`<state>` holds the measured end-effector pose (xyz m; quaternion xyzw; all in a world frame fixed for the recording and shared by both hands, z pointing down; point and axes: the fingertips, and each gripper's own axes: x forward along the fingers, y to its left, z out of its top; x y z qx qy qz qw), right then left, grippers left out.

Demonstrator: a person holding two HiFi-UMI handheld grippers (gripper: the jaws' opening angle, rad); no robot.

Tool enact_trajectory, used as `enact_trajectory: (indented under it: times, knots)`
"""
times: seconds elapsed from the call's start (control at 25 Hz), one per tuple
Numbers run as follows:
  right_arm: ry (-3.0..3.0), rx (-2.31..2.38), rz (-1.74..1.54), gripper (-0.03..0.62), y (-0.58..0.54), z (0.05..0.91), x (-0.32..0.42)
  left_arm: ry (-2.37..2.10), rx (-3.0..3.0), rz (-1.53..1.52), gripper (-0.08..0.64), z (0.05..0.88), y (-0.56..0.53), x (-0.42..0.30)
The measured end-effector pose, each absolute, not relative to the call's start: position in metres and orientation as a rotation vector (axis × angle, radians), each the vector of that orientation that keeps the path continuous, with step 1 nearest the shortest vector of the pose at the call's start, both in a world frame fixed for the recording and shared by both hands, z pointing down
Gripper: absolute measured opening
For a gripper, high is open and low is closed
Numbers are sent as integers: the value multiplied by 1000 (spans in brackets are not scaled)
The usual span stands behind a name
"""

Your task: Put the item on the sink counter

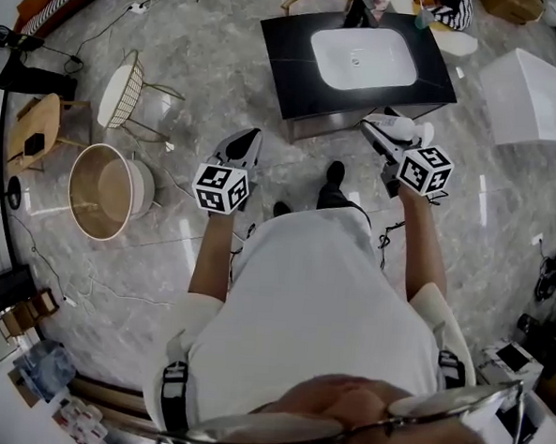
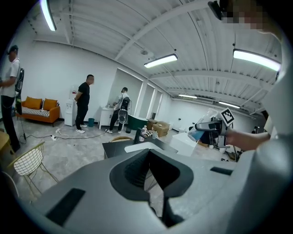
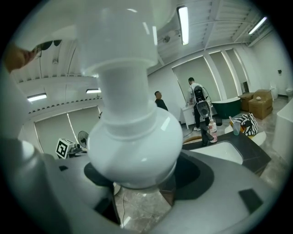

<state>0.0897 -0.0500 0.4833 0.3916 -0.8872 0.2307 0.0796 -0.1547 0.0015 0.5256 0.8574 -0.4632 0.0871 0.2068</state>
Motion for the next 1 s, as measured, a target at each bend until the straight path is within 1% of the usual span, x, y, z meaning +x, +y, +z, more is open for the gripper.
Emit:
enact_trajectory:
  times: [0.28, 0.48, 0.64, 1.0]
  knots:
    - [-2654, 1059, 665, 354, -104, 491, 105, -1334, 2362, 232, 3, 526, -44, -124]
    - [-2659, 982, 653, 354, -163, 494, 144, -1376, 2331, 232, 5, 524, -93, -80]
    - [-2661, 944, 649, 354, -200, 498, 164, -1408, 2301, 246, 5, 524, -122, -61]
    - [-2654, 890, 616, 354, -248, 514, 189, -1441, 2250, 297, 3, 535, -154, -28]
